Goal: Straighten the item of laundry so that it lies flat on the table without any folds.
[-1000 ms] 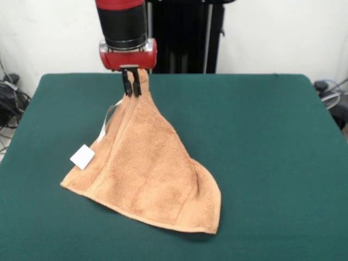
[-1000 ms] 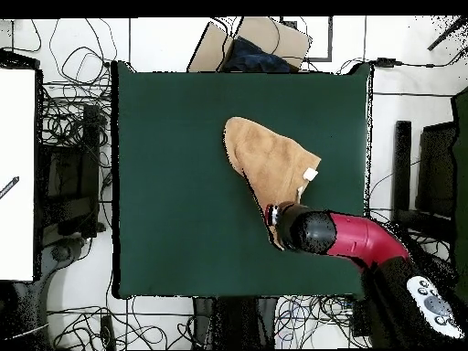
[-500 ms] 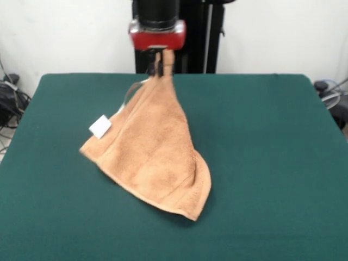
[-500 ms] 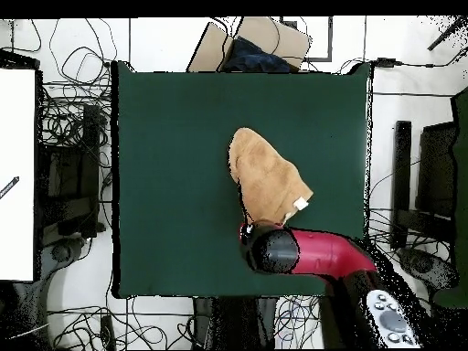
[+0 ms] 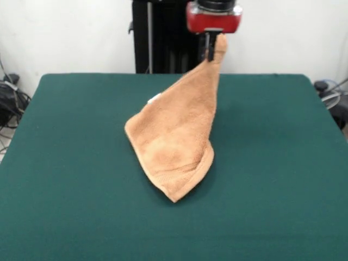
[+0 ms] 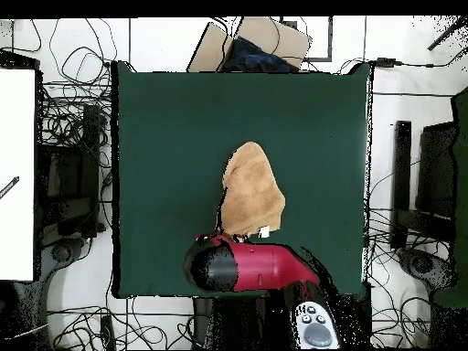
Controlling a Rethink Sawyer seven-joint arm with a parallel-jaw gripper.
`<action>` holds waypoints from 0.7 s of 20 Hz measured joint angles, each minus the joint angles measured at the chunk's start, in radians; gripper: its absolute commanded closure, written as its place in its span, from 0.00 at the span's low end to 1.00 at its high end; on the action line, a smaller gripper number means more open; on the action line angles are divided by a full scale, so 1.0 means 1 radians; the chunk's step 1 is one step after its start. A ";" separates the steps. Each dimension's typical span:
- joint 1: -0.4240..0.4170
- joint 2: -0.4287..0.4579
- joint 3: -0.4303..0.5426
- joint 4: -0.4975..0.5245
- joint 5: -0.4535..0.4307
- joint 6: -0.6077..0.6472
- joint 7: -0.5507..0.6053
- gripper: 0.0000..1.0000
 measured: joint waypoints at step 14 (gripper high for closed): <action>0.061 -0.034 0.000 0.015 0.169 0.020 0.030 1.00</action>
